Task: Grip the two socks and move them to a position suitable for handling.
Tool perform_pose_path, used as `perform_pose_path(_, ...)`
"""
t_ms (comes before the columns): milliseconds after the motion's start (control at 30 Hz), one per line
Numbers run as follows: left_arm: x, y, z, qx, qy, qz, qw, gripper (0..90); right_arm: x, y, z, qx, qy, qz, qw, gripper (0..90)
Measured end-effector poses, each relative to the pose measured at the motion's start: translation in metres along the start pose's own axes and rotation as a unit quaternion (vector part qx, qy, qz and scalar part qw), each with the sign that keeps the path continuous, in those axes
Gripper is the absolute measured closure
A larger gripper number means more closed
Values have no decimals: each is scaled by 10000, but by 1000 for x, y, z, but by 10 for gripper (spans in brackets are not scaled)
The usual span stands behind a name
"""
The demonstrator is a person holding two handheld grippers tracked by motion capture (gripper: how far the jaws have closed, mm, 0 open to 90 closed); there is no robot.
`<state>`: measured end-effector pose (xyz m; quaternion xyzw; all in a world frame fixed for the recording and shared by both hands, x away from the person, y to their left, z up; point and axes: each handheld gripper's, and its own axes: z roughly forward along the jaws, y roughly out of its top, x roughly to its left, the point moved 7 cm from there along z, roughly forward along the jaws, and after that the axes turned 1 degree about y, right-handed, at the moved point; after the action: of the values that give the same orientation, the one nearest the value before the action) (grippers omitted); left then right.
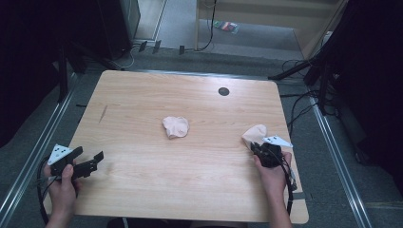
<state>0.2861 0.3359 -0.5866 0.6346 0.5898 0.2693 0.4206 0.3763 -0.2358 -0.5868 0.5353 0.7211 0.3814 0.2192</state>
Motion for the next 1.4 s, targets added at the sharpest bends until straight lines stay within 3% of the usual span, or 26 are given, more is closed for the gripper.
perform_pose_path(33, 0, 0, 0, 6, -5, -2, 10000, 134, 0, 2, -3, -100, 99, 135, 9998, 870)
perform_pose_path(133, 0, 0, 0, 13, -13, -14, 10000, 134, 0, 6, -8, -247, 130, 118, 9995, 874)
perform_pose_path(233, 0, 0, 0, 17, -18, -1, 10000, 134, 3, 16, -21, -541, 132, 284, 9980, 876)
perform_pose_path(400, 0, 0, 0, 15, -17, -7, 10000, 134, 10, 29, -38, -808, 118, 245, 9964, 876)
perform_pose_path(567, -1, 1, -1, -67, 86, 56, 9999, 134, 27, 45, -59, -1107, 170, 228, 9934, 876)
perform_pose_path(633, -1, 1, -1, -87, 119, 114, 9998, 133, 31, 47, -62, -1112, 203, 216, 9934, 876)
perform_pose_path(700, -3, 1, -2, -54, 267, 192, 9994, 133, 43, 52, -67, -1115, 322, 190, 9931, 875)
perform_pose_path(733, -3, 1, -2, -54, 267, 192, 9994, 133, 43, 52, -67, -1115, 322, 190, 9931, 875)
perform_pose_path(767, -5, 3, -3, -107, 198, 106, 9997, 132, 52, 55, -70, -1129, 382, 178, 9927, 876)
perform_pose_path(867, -17, 9, -7, -236, 95, 117, 9996, 129, 62, 56, -72, -1135, 457, 193, 9923, 875)
perform_pose_path(900, -29, 13, -8, -309, -6, 165, 9994, 129, 72, 57, -74, -1127, 537, 202, 9920, 876)
perform_pose_path(933, -29, 13, -8, -309, -6, 165, 9994, 129, 72, 57, -74, -1127, 537, 202, 9920, 876)
perform_pose_path(967, -35, 14, -9, -325, -66, 187, 9993, 129, 82, 58, -77, -1115, 610, 184, 9917, 876)
perform_pose_path(1000, -43, 16, -9, -356, -114, 216, 9991, 129, 82, 58, -77, -1115, 610, 184, 9917, 876)
perform_pose_path(1067, -58, 20, -10, -395, -249, 274, 9985, 129, 96, 59, -79, -1100, 690, 141, 9914, 876)
perform_pose_path(1100, -65, 22, -9, -420, -310, 307, 9982, 129, 106, 60, -80, -1069, 757, 88, 9913, 876)
perform_pose_path(1133, -73, 24, -9, -428, -386, 345, 9977, 129, 106, 60, -80, -1069, 757, 88, 9913, 876)
perform_pose_path(1233, -97, 31, -9, -491, -631, 459, 9957, 129, 123, 61, -82, -1049, 863, -13, 9907, 876)
perform_pose_path(1300, -114, 33, -8, -500, -817, 544, 9939, 127, 139, 62, -83, -1083, 861, -182, 9902, 876)
perform_pose_path(1400, -125, 35, -7, -489, -924, 585, 9928, 123, 150, 61, -81, -1031, 973, -230, 9896, 875)
